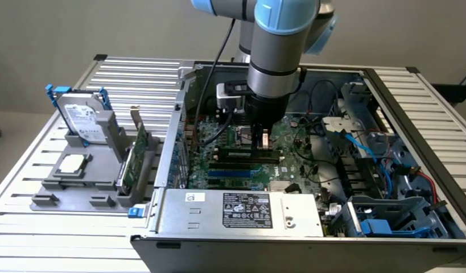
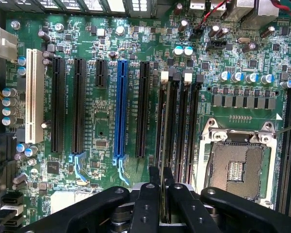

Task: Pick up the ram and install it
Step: 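Insert the ram into the slot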

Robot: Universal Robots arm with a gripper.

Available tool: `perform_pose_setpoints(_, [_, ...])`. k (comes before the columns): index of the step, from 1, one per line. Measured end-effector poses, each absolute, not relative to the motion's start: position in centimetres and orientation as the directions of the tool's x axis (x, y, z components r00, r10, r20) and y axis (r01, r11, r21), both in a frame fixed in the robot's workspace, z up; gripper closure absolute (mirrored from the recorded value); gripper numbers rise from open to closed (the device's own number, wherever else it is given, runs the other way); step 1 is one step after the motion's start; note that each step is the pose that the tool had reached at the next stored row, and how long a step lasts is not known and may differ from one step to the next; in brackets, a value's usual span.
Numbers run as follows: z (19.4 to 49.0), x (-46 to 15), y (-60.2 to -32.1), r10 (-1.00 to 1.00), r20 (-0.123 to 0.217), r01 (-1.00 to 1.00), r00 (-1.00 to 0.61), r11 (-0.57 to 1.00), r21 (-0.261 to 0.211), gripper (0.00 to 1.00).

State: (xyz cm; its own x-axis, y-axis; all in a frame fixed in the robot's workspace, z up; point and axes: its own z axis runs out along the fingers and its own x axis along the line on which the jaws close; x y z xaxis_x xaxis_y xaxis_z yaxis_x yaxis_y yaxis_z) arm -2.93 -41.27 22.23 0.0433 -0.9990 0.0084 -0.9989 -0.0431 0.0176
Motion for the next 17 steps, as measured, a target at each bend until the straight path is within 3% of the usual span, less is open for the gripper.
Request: perform_pose_setpoints(17, [22.19, -2.87, -41.34, -0.999, 0.009, -0.999, 0.043, -0.043, 0.018, 0.86])
